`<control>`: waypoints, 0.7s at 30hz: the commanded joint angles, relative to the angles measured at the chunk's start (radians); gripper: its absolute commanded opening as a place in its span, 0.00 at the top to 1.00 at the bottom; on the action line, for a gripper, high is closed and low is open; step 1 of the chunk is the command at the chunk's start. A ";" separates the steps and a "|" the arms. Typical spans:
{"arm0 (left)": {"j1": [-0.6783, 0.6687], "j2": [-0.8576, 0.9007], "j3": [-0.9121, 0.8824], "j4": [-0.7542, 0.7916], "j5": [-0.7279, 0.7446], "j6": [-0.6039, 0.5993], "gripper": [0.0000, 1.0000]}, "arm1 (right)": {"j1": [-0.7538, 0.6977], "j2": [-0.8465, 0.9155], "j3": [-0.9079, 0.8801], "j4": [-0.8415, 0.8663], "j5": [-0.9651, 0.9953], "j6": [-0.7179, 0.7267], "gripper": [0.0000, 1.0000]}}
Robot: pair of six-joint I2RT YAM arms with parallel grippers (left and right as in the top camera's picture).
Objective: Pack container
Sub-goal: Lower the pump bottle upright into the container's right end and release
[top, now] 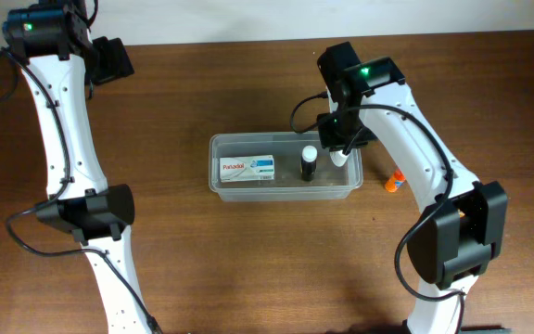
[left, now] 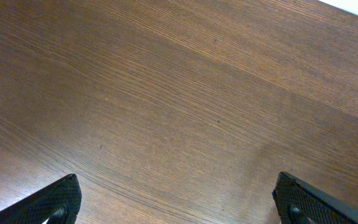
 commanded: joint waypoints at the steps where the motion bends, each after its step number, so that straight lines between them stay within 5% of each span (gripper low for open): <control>1: 0.002 -0.013 0.007 -0.001 -0.011 0.016 0.00 | 0.000 -0.011 -0.005 0.005 0.024 0.009 0.78; 21: 0.000 -0.013 0.007 -0.001 -0.011 0.016 0.01 | 0.000 0.055 -0.015 0.023 0.024 0.009 0.78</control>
